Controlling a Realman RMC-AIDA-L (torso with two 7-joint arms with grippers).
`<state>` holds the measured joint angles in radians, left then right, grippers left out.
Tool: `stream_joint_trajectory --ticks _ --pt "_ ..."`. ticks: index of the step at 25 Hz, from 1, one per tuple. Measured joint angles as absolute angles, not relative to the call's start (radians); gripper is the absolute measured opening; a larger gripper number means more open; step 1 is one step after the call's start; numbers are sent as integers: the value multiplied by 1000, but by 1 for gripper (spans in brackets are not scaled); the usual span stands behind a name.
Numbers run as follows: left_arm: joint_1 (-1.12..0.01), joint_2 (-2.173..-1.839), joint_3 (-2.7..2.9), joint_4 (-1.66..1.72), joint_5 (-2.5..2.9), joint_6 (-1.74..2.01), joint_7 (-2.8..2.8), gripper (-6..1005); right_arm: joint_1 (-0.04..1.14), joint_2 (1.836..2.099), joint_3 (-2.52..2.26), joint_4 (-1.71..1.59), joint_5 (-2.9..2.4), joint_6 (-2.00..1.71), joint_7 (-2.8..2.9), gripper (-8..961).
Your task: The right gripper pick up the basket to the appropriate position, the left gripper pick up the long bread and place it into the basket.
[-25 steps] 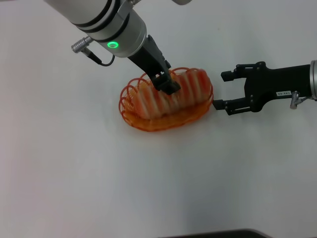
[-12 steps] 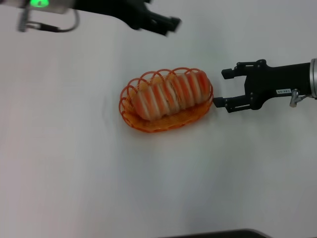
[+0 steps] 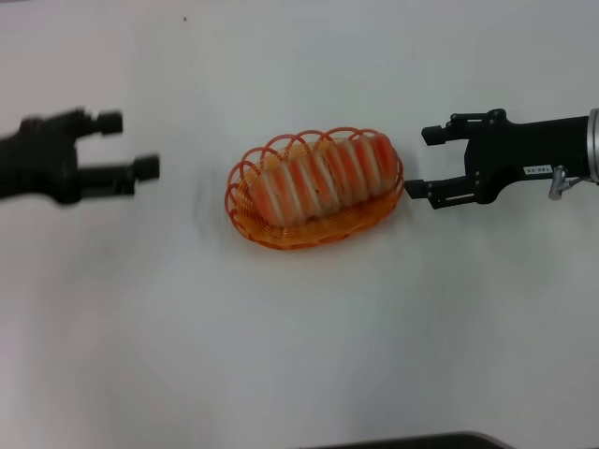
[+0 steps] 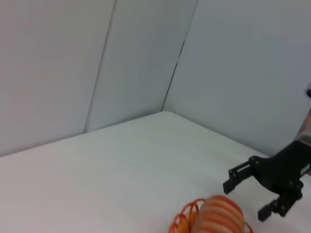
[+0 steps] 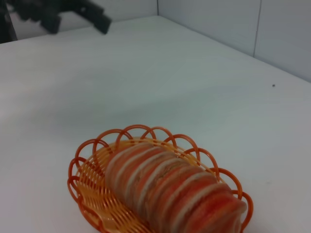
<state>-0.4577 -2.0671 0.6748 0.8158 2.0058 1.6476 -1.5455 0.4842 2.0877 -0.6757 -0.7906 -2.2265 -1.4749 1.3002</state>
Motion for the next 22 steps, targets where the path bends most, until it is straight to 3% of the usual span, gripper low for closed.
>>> stream_joint_trajectory --ticks 8,22 --pt "-311 -2080 656 744 2006 1660 -1345 947 484 2088 -678 -796 -2225 -1480 1287 858" --pt "-269 -2085 642 696 2022 1629 -1281 947 473 2088 -683 -792 -2211 -1484 1267 858"
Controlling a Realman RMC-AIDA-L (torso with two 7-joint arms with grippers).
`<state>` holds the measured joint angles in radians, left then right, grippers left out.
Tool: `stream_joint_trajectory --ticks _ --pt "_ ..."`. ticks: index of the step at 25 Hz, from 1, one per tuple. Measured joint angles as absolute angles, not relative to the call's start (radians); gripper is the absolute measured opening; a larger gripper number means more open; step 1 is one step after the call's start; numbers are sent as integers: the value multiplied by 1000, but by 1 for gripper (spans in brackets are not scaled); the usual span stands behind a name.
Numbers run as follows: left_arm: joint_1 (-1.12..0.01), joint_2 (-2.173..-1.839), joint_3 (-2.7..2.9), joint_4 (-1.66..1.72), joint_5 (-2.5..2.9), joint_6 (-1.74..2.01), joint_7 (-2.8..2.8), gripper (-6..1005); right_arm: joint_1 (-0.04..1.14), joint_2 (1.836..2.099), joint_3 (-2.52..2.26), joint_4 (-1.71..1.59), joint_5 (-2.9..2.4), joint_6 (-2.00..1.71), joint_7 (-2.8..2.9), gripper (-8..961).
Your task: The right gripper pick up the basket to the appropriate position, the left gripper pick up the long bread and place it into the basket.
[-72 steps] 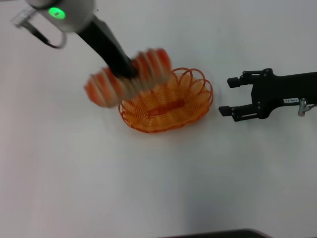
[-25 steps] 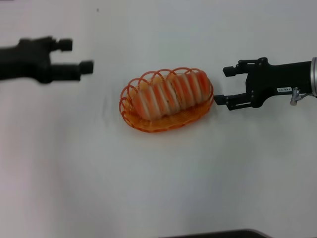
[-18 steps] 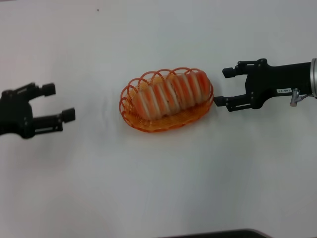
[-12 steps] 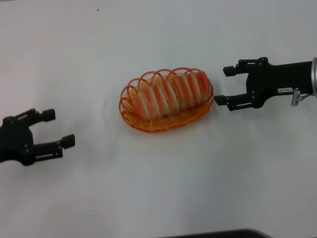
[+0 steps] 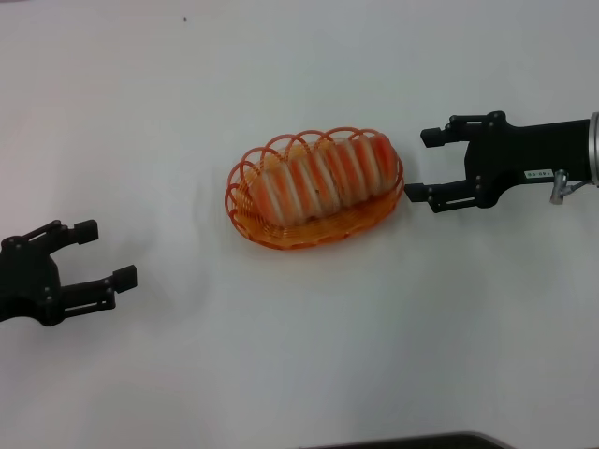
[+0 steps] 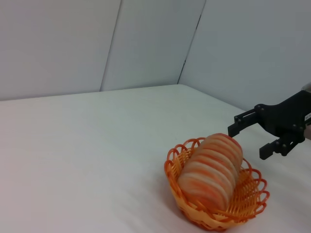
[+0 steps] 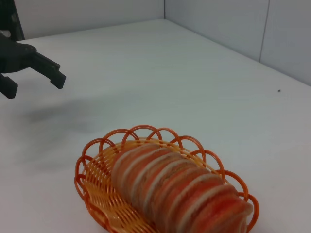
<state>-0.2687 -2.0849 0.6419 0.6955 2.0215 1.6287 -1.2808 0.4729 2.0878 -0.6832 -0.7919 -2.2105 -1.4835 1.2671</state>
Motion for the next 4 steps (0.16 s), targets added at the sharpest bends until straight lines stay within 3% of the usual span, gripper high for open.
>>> stream_joint_trajectory --ticks 4 --pt "-272 -2087 642 695 2022 1628 -1280 947 471 2089 -678 -791 -2207 -1484 1259 858"
